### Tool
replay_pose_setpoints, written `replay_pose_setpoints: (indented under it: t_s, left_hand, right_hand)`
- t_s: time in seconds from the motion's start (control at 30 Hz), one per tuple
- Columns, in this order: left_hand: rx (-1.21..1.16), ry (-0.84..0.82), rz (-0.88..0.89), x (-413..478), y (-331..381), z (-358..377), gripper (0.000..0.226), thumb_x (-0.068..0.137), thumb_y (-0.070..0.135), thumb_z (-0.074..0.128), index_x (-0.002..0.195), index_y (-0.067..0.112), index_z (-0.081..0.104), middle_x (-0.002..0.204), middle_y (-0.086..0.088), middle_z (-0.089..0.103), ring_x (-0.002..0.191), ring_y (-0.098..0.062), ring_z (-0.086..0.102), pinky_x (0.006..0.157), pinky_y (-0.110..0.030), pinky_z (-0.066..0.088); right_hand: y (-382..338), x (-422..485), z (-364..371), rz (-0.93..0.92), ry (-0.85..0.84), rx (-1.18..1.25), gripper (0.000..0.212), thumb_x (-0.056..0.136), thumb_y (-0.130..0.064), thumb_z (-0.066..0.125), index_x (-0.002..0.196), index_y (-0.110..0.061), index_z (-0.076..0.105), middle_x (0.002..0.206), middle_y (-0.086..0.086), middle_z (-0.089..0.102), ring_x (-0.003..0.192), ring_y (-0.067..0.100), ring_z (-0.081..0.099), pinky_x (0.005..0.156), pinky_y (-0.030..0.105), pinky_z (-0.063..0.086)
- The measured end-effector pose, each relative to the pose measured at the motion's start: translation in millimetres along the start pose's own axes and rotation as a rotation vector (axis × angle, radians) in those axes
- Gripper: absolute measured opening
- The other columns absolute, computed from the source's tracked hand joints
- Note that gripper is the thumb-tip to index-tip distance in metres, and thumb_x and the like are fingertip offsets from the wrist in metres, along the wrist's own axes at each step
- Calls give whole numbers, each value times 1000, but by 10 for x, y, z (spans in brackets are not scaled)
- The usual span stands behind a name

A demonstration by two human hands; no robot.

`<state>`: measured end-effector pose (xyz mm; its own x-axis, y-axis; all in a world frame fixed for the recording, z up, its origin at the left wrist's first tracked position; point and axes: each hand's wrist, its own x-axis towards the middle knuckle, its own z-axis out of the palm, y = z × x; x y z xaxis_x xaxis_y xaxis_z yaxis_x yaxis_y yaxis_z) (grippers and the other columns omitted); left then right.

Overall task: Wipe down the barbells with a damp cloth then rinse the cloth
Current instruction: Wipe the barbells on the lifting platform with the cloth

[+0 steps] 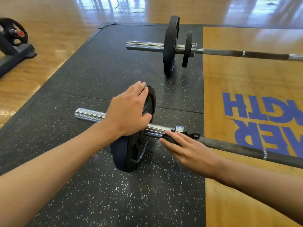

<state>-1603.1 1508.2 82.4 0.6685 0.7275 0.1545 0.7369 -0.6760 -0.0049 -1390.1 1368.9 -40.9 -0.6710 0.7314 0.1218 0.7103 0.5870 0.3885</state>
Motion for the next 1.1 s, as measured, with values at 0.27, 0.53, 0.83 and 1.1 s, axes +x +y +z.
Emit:
replay_pose_setpoints:
  t_s: [0.27,0.53,0.83,1.1]
  left_hand:
    - [34,-31,-7,9,33,-27,79,79,43,46,150,6,43,159,-9,37,150,-21,29,105,-42,46]
    - [23,-17,-6,-11,42,-34,77,79,43,47,147,8,46,158,-5,39,149,-20,31,101,-42,49]
    - [36,-18,15,-24,41,-30,79,79,44,47,149,7,44,158,-9,38,149,-23,30,108,-42,44]
    - [65,-37,8,-85,81,-56,81,78,50,41,148,10,46,161,-6,34,150,-21,27,108,-38,43]
  right_hand:
    - [120,-434,46,574,1,468,76,85,16,45,156,-5,33,159,15,38,146,32,37,111,46,45]
    - [-25,-81,-29,755,79,659,67,88,16,49,152,-2,41,153,13,48,143,30,42,118,41,38]
    - [242,-250,-61,901,161,771,46,100,4,45,146,-6,46,137,12,60,111,33,63,90,46,54]
    - [-87,562,-29,251,95,563,58,77,-3,72,134,-2,62,144,15,58,139,35,48,117,43,35]
